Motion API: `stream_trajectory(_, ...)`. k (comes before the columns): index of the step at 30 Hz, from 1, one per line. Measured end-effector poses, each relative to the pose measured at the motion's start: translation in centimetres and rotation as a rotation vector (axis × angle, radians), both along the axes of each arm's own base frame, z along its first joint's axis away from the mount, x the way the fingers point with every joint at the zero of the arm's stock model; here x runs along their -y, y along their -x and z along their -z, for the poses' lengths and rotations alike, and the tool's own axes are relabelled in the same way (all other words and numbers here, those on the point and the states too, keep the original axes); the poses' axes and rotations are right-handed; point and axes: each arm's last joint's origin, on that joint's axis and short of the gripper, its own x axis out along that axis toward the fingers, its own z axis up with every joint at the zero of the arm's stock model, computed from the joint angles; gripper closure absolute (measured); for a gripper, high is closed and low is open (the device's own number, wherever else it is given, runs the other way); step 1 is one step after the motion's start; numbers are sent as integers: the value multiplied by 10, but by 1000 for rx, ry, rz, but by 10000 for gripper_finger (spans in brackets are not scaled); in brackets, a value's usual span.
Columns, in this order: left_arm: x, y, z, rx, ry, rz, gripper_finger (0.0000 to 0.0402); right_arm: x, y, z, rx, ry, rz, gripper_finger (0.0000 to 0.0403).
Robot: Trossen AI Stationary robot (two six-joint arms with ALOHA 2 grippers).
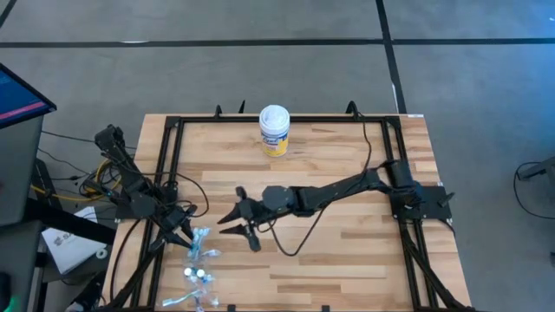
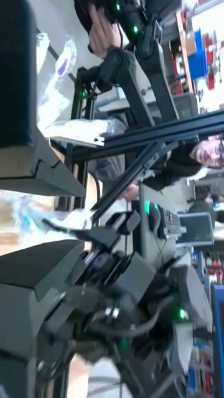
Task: Pick & Place toothbrushing station
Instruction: Put the blue toothbrush into the transparent organizer
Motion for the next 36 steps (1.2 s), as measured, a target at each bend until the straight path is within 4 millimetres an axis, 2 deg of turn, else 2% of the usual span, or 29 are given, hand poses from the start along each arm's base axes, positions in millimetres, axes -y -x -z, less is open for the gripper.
stream_trajectory(6,0,0,0,0,0,0,311,-8,-32,9,-62,19,-64,292)
stream_trajectory(11,0,0,0,1,1,0,311,-12,-50,14,-80,23,-92,291)
stream_trajectory(20,0,0,0,5,3,0,311,-14,-60,8,-25,19,-111,292)
stream_trajectory(26,0,0,-1,14,2,-6,311,-14,-63,17,-36,18,-84,292)
stream_trajectory(36,-3,-3,-2,55,-13,-143,311,-14,-63,19,-40,19,-70,292)
